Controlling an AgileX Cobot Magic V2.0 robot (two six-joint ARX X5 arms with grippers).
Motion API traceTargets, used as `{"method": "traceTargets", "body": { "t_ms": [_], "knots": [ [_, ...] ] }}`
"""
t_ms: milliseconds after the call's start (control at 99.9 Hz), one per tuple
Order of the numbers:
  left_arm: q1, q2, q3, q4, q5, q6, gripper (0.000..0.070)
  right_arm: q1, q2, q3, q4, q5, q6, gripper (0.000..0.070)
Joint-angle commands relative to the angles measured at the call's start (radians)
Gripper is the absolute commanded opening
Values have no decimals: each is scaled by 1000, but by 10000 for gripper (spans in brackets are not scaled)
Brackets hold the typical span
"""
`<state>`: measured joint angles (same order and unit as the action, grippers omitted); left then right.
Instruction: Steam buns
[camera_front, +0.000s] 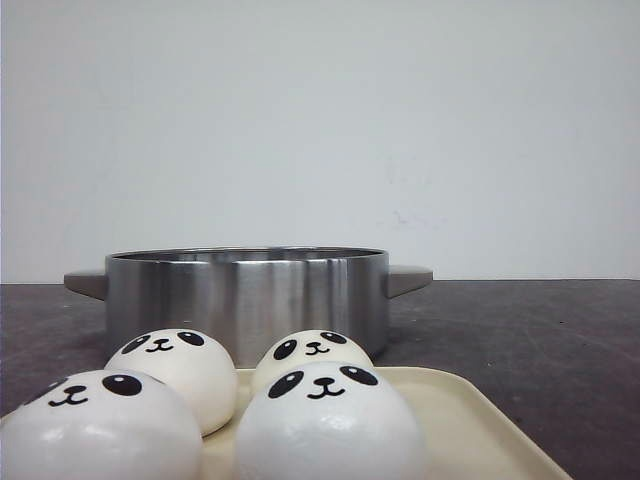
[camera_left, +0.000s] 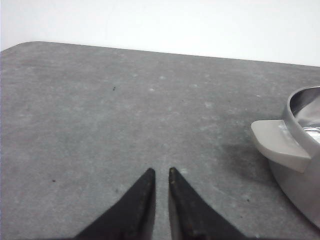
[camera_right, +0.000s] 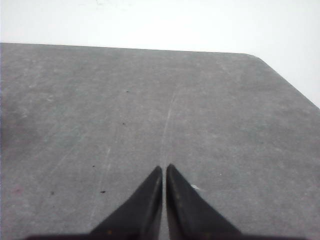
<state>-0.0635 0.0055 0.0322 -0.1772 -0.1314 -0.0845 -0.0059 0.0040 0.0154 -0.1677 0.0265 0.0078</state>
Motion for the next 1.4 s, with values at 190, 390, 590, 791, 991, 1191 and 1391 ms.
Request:
{"method": "traceTargets", "body": {
  "t_ms": [190, 390, 590, 791, 991, 1191, 1391],
  "knots": [
    [0, -1, -18, -3, 1, 16, 0, 0, 0, -3, 10, 0, 0, 6],
    [0, -1, -18, -3, 1, 16, 0, 0, 0, -3, 10, 0, 0, 6],
    [0, -1, -18, -3, 1, 16, 0, 0, 0, -3, 10, 0, 0, 6],
    [0, -1, -18, -3, 1, 16, 0, 0, 0, -3, 10, 0, 0, 6],
    [0, -1, -18, -3, 1, 16, 0, 0, 0, -3, 10, 0, 0, 6],
    [0, -1, -18, -3, 1, 16, 0, 0, 0, -3, 10, 28, -137, 6],
    [0, -1, -18, -3, 1, 16, 0, 0, 0, -3, 10, 47, -151, 6]
  ]
}}
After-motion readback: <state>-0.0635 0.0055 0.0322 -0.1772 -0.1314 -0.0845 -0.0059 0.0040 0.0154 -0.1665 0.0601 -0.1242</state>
